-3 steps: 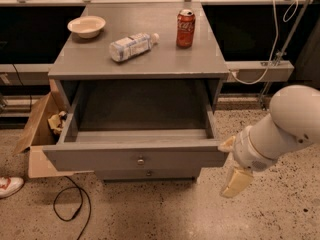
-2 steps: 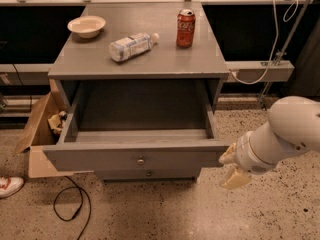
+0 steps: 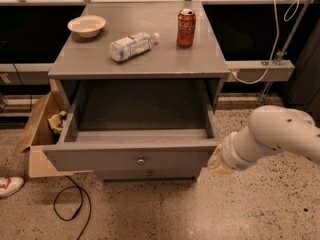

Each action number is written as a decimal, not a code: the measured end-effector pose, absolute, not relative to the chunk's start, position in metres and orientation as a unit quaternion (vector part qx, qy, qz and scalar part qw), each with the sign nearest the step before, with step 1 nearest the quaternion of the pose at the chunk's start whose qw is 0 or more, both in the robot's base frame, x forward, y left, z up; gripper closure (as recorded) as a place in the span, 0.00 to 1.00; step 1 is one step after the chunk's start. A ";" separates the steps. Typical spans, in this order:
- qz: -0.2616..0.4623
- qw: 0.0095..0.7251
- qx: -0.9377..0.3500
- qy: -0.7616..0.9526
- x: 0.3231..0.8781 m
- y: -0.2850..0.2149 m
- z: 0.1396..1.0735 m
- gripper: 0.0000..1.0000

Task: Close top drawer

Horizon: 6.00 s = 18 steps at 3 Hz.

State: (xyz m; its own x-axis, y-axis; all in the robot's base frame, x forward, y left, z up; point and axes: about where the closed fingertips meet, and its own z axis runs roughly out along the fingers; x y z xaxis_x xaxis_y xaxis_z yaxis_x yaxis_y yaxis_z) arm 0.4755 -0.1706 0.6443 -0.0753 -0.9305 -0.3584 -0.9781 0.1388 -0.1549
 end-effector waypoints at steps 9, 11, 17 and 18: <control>0.165 0.404 -0.622 0.651 0.620 -0.114 0.612 1.00; 0.120 0.415 -0.608 0.666 0.645 -0.122 0.613 1.00; 0.080 0.444 -0.604 0.657 0.682 -0.155 0.641 1.00; 0.101 0.428 -0.621 0.649 0.667 -0.149 0.656 1.00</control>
Offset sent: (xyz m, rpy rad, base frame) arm 0.0650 0.0492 -0.0379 0.0170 -0.1464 0.1158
